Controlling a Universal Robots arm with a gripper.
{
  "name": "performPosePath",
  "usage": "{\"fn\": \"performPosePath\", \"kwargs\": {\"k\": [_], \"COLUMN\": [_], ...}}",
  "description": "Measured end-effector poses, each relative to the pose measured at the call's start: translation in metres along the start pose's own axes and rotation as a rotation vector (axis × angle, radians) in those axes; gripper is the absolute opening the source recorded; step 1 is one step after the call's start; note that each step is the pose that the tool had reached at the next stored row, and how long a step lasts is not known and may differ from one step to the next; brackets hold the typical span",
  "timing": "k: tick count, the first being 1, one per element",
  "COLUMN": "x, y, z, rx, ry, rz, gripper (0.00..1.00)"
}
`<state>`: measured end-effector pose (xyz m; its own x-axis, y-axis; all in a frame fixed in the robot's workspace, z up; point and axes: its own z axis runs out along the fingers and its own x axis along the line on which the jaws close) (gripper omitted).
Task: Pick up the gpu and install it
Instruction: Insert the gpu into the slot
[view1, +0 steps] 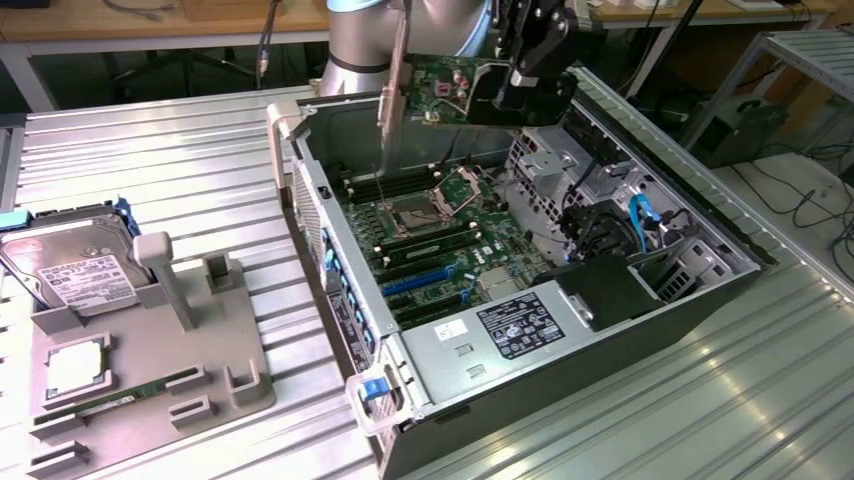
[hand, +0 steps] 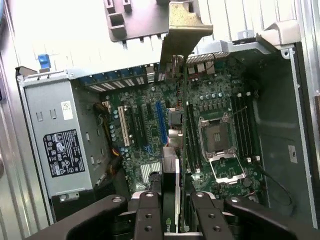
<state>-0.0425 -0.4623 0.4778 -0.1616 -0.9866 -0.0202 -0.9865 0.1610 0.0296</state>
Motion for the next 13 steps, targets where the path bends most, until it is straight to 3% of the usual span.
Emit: {"fn": "performPosePath", "kwargs": {"k": [1, 4, 7, 13], "x": [0.0000, 0.0000, 0.0000, 0.0001], "y": [0.0000, 0.0000, -0.0001, -0.0003], "z": [0.0000, 0.0001, 0.0011, 0.0073], "rx": [-0.0015, -0.0027, -0.0015, 0.0103], "ry": [0.0021, 0.0038, 0.0042, 0.0037], "rz": [-0.074, -0.132, -0.152, -0.154], "gripper": [0.27, 0.27, 0.27, 0.27]}}
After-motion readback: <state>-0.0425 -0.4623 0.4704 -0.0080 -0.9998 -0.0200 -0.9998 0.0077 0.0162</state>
